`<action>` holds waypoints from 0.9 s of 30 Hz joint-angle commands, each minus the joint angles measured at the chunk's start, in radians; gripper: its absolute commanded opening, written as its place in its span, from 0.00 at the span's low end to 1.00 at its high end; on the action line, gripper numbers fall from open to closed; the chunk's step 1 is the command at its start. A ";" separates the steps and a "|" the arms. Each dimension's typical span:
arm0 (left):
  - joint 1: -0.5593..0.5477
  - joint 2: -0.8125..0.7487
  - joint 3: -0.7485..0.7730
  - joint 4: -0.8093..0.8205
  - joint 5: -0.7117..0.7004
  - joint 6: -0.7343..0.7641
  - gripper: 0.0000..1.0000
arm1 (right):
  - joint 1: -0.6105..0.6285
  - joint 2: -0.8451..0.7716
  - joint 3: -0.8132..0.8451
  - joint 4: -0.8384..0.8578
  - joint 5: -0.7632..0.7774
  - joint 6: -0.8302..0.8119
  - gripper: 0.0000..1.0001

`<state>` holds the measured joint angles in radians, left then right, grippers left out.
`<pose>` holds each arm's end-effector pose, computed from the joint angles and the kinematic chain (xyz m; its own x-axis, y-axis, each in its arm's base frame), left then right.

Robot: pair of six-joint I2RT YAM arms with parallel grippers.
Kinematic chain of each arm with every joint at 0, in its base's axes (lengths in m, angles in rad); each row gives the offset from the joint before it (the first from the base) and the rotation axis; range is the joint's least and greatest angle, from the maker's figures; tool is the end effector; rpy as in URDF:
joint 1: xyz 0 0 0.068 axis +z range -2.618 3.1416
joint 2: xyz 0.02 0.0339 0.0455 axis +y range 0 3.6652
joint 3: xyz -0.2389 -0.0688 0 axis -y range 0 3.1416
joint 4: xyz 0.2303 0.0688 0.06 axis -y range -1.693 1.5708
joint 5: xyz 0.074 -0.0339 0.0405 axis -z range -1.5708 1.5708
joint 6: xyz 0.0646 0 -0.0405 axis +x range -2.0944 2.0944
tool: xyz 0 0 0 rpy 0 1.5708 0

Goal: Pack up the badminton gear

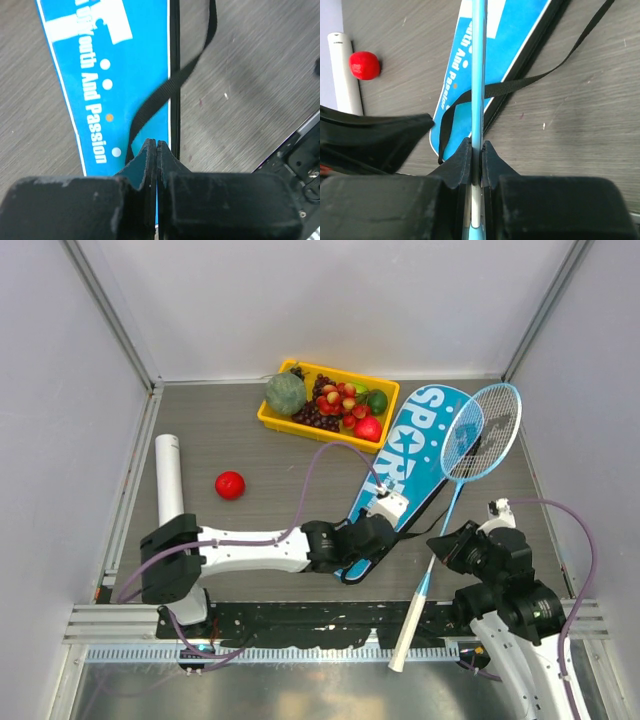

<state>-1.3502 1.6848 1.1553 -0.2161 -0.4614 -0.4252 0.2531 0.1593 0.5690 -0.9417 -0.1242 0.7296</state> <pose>0.1097 -0.3578 0.1969 -0.4661 0.3906 -0.7938 0.6695 0.7423 -0.0279 0.0856 0.0304 0.2281 -0.6006 0.5279 -0.6005 0.0651 0.7809 0.6213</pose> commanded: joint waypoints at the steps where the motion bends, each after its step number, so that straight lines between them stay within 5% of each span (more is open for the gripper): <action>1: 0.033 -0.062 0.004 0.063 0.064 -0.044 0.00 | -0.003 -0.023 -0.015 0.001 -0.032 0.040 0.05; 6: 0.039 -0.042 0.009 0.055 0.101 -0.008 0.00 | -0.003 -0.069 -0.058 -0.034 -0.061 0.079 0.05; 9: 0.036 -0.007 -0.023 0.070 0.109 0.000 0.32 | -0.003 -0.102 -0.048 -0.035 -0.048 0.083 0.05; 15: -0.032 0.099 -0.003 0.064 0.035 0.069 0.68 | -0.003 -0.072 0.023 -0.031 -0.003 0.053 0.05; 27: -0.058 0.260 0.158 -0.117 -0.235 0.186 0.71 | -0.003 -0.066 0.065 -0.016 0.017 0.036 0.05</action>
<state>-1.4124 1.9499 1.2743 -0.2928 -0.5591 -0.2897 0.2531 0.0875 0.5892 -1.0187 -0.1303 0.7815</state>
